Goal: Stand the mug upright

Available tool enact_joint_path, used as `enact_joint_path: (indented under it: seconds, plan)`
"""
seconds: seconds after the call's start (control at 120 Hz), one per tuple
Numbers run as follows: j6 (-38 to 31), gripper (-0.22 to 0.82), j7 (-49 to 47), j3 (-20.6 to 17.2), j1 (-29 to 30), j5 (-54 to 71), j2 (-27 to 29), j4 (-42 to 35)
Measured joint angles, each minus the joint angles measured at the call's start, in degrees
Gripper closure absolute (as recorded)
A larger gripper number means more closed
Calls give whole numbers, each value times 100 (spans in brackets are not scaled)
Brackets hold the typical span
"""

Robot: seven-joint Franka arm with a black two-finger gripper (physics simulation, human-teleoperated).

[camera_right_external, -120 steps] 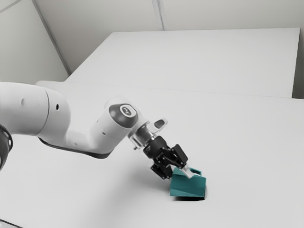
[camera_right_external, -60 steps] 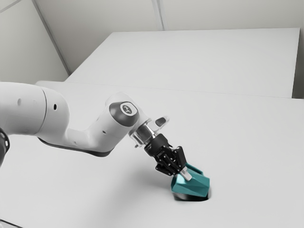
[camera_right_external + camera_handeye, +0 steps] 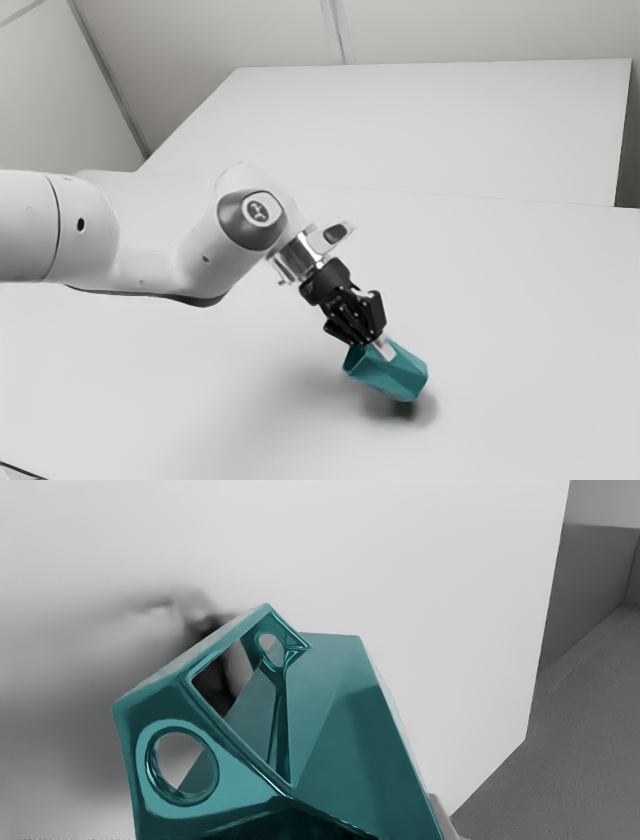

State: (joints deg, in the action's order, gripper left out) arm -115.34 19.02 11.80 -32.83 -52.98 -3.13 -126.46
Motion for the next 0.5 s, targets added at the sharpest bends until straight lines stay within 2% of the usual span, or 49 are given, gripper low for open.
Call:
enact_joint_path:
  seconds: [0.175, 0.3, 0.5]
  plan:
    - [-123, 77, -90, 343, -142, 1185, 357, 48]
    - [-173, 77, -164, 451, -26, 2087, 463, 68]
    - [-214, 77, -398, 507, 670, 3680, 498, 284]
